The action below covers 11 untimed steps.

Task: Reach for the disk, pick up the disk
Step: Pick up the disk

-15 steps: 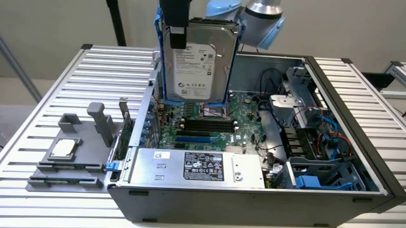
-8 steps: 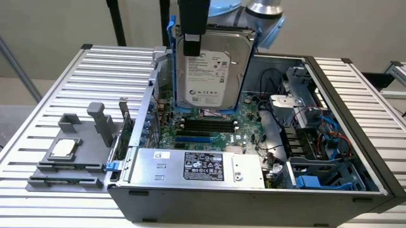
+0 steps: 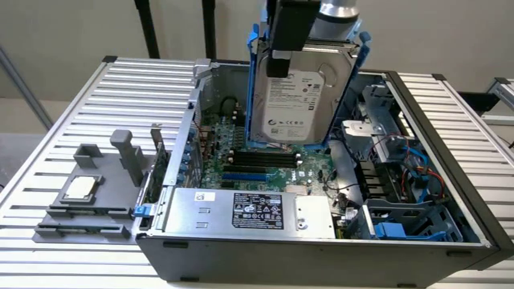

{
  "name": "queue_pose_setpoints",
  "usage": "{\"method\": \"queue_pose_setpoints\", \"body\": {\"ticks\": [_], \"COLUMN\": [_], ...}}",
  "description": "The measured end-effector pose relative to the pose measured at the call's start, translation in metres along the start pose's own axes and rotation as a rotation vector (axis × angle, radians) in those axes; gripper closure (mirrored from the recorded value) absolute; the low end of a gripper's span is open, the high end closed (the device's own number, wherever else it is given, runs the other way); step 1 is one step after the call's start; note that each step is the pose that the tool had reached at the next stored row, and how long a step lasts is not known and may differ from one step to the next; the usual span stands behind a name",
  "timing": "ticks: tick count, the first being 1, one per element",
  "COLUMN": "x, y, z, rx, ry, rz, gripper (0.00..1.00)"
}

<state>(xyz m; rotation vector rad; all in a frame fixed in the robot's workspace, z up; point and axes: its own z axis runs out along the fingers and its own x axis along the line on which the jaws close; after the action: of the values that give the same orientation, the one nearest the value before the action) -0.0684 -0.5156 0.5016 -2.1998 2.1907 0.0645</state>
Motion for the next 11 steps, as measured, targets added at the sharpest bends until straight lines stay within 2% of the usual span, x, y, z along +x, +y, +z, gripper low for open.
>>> {"method": "queue_pose_setpoints", "body": {"ticks": [11], "x": [0.017], "y": [-0.0499], "z": [-0.0011], "rx": [0.0000], "ry": [-0.0052], "rz": [0.000], "gripper": [0.67]}}
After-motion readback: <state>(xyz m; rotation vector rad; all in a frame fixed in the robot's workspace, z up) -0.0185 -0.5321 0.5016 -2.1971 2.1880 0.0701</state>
